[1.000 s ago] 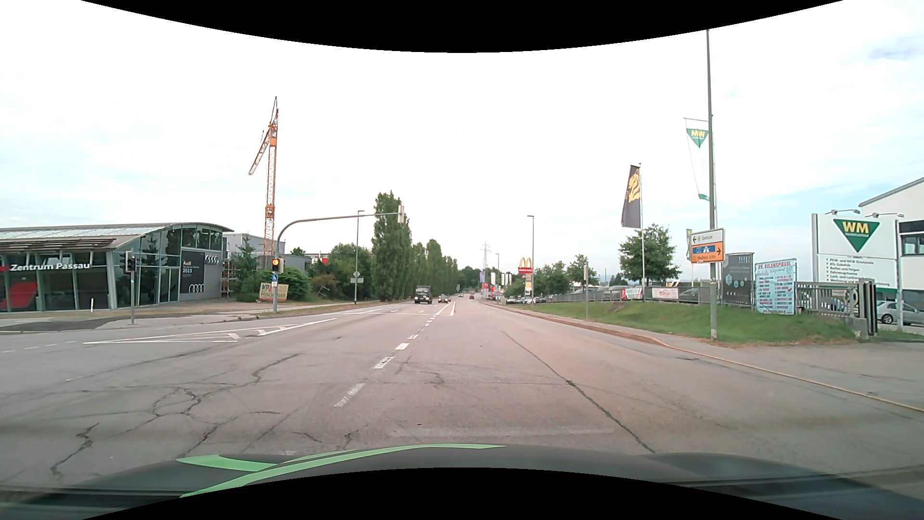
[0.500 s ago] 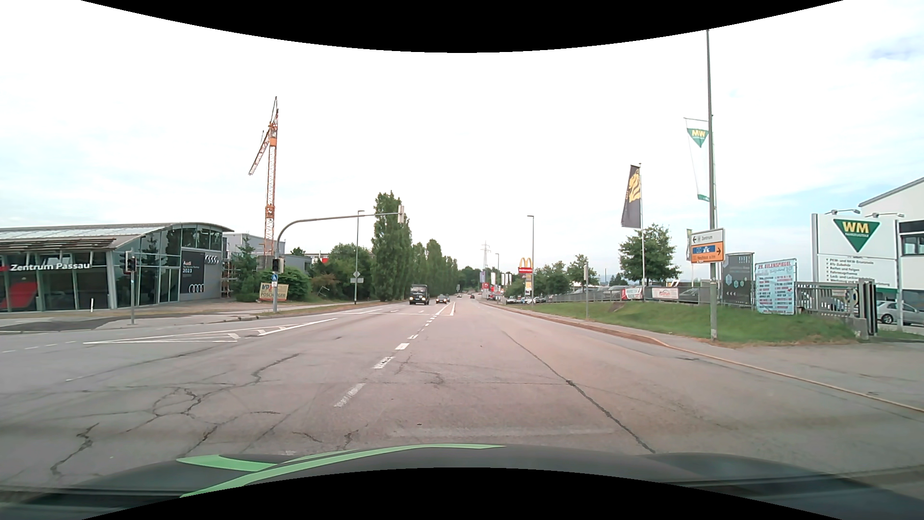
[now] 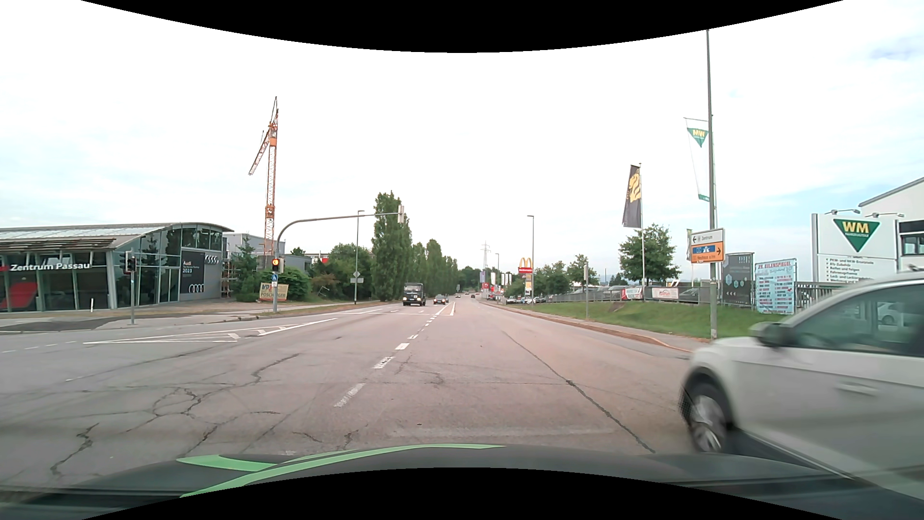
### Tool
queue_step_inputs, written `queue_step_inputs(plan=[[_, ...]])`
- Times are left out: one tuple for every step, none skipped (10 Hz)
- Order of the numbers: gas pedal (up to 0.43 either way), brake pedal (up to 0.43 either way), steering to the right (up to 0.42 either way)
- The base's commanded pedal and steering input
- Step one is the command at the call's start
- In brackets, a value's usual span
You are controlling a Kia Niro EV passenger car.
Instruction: Follow the waypoints while adhering to traffic rules and regulations
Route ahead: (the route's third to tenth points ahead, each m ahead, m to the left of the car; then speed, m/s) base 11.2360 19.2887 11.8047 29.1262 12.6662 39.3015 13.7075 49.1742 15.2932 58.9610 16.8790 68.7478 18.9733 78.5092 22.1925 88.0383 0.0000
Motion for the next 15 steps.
queue_step_inputs(plan=[[0.000, 0.262, -0.009], [0.000, 0.262, -0.009], [0.000, 0.262, -0.009], [0.000, 0.262, -0.009], [0.000, 0.262, -0.009], [0.000, 0.268, -0.009], [0.000, 0.268, -0.009], [0.000, 0.262, -0.009], [0.000, 0.268, -0.009], [0.000, 0.268, -0.009], [0.000, 0.268, -0.009], [0.000, 0.268, -0.009], [0.000, 0.268, -0.009], [0.000, 0.268, -0.009], [0.000, 0.268, -0.009]])
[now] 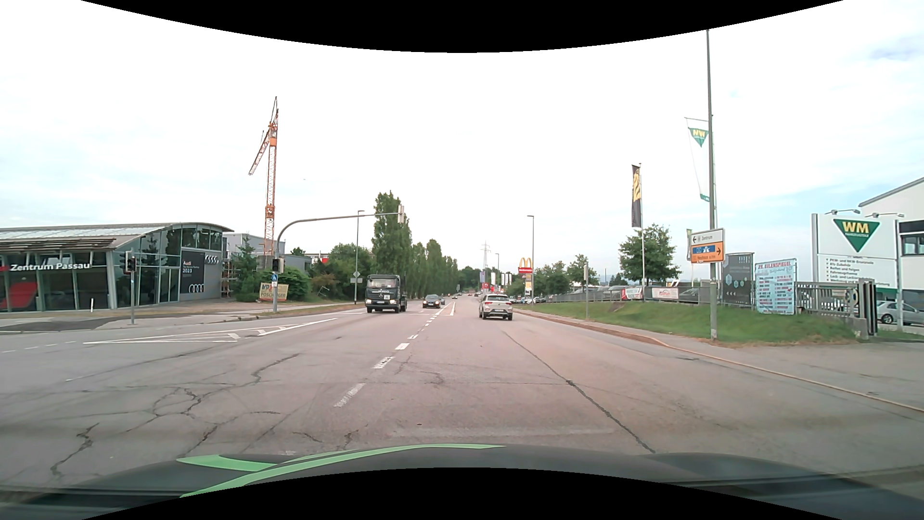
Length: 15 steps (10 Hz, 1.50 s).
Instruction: Follow the waypoints while adhering to traffic rules and regulations
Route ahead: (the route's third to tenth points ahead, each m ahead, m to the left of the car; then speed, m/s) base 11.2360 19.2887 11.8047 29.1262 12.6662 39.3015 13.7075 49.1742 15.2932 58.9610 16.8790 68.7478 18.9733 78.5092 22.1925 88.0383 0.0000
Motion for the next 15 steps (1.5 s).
queue_step_inputs(plan=[[0.000, 0.268, -0.009], [0.000, 0.268, -0.009], [0.000, 0.268, -0.009], [0.000, 0.268, -0.009], [0.000, 0.268, -0.009], [0.000, 0.268, -0.009], [0.000, 0.268, -0.009], [0.000, 0.268, -0.009], [0.000, 0.268, -0.009], [0.000, 0.268, -0.009], [0.000, 0.268, -0.009], [0.000, 0.268, -0.009], [0.000, 0.268, -0.009], [0.000, 0.268, -0.009], [0.000, 0.268, -0.009]])
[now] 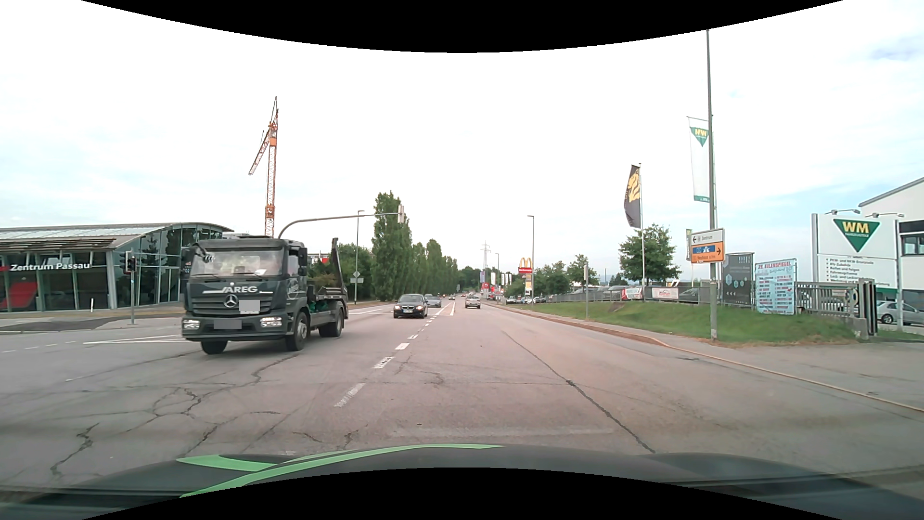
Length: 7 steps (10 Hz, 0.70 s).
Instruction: Follow the waypoints while adhering to traffic rules and regulations
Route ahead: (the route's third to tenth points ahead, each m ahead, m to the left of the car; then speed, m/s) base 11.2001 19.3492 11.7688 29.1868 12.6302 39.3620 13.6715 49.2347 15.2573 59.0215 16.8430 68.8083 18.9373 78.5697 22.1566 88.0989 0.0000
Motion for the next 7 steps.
queue_step_inputs(plan=[[0.000, 0.268, -0.009], [0.000, 0.268, -0.009], [0.000, 0.268, -0.009], [0.000, 0.268, -0.009], [0.000, 0.268, -0.009], [0.000, 0.268, -0.009], [0.000, 0.268, -0.009]])
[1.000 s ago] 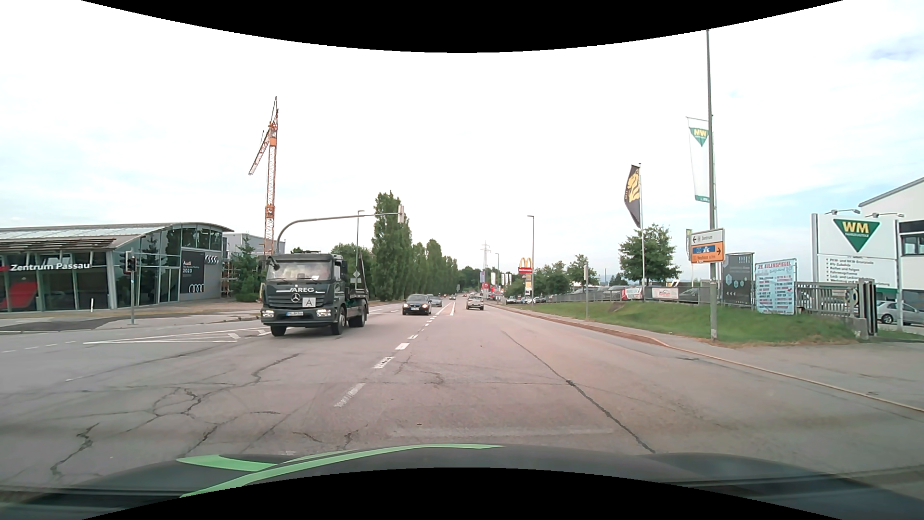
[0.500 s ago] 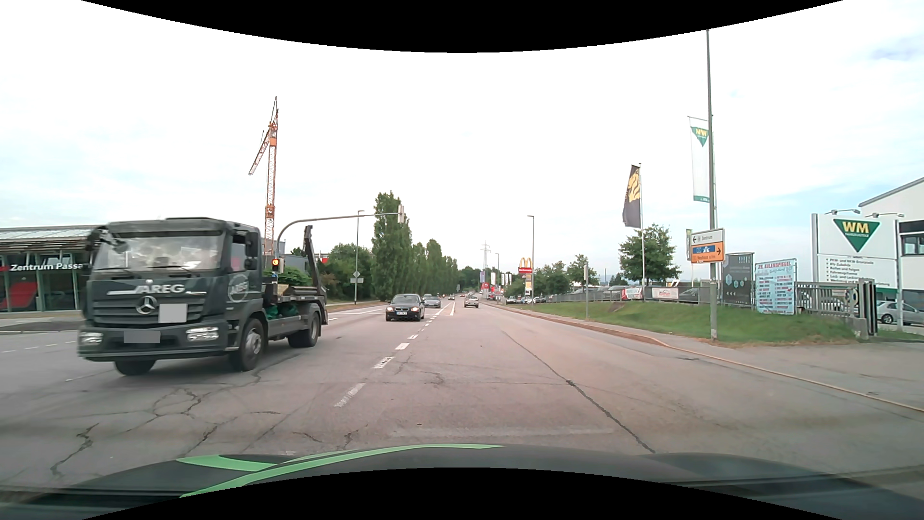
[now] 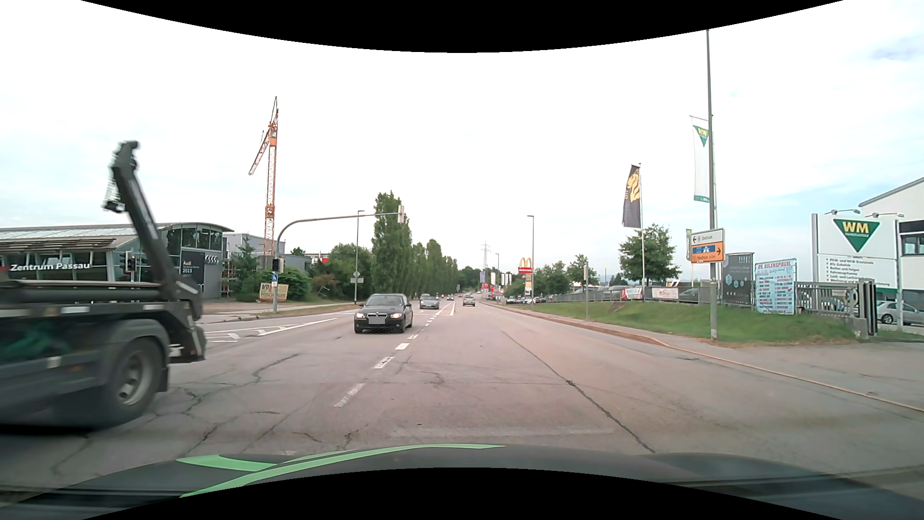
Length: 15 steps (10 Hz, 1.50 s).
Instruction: Follow the waypoints while adhering to traffic rules and regulations
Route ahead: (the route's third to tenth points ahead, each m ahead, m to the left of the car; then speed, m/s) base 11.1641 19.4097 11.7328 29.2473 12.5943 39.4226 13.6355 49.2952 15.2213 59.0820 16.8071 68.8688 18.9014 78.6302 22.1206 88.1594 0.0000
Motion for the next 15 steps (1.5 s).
queue_step_inputs(plan=[[0.000, 0.268, -0.009], [0.000, 0.268, -0.009], [0.000, 0.268, -0.009], [0.000, 0.268, -0.009], [0.000, 0.262, -0.009], [0.000, 0.268, -0.009], [0.000, 0.268, -0.009], [0.000, 0.268, -0.009], [0.000, 0.268, -0.009], [0.000, 0.146, -0.009], [0.000, 0.000, -0.010], [0.000, 0.000, -0.012], [0.000, 0.000, -0.017], [0.000, 0.000, -0.029], [0.020, 0.000, -0.048]])
